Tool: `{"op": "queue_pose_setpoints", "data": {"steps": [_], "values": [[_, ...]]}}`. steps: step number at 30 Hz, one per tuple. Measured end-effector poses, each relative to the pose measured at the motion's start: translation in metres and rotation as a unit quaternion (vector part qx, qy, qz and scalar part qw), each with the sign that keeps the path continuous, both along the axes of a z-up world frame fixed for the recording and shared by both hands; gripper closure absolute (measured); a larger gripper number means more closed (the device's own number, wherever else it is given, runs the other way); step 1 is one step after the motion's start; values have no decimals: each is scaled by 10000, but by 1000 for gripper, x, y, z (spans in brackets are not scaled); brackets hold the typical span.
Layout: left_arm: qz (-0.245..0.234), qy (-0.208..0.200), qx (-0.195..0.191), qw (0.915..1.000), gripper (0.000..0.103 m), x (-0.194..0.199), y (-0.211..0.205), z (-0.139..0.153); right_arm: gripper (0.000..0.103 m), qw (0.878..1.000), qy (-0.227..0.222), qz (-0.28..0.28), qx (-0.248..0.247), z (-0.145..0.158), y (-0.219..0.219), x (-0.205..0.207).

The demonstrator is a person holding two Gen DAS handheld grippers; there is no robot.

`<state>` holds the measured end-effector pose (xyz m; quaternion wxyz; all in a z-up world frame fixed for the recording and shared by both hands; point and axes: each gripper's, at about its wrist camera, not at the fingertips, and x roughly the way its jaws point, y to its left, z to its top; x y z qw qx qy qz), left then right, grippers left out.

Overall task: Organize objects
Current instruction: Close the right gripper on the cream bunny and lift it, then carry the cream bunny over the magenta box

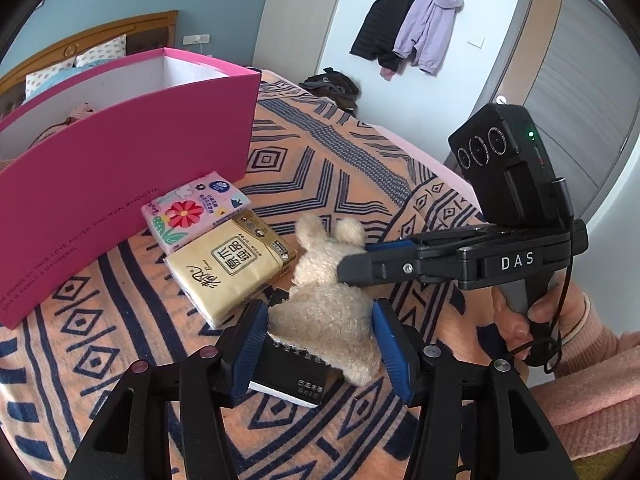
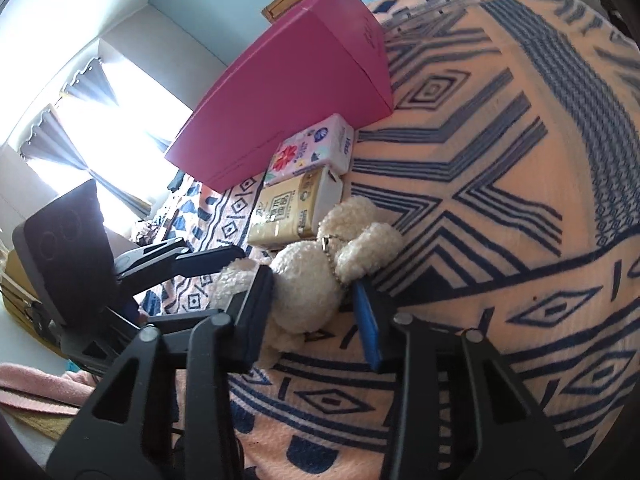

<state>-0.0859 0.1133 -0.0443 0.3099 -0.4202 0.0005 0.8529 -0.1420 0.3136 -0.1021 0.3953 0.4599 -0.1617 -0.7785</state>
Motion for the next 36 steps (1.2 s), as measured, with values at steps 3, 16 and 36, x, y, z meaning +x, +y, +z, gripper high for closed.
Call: {"op": "queue_pose_setpoints", "data": {"steps": [3,16,36], "values": [[-5,-126,162,9998,47,-3,-4,1,66,9998,210,8,72,8,-2,2],[-39,-103,539,9985,47,-2,-13,14,68,9958,899,100,137,45,-14,1],[327,-29,673,9972,51,-18,-29,23,74,9897,1338,503,73,69,-49,-6]]}}
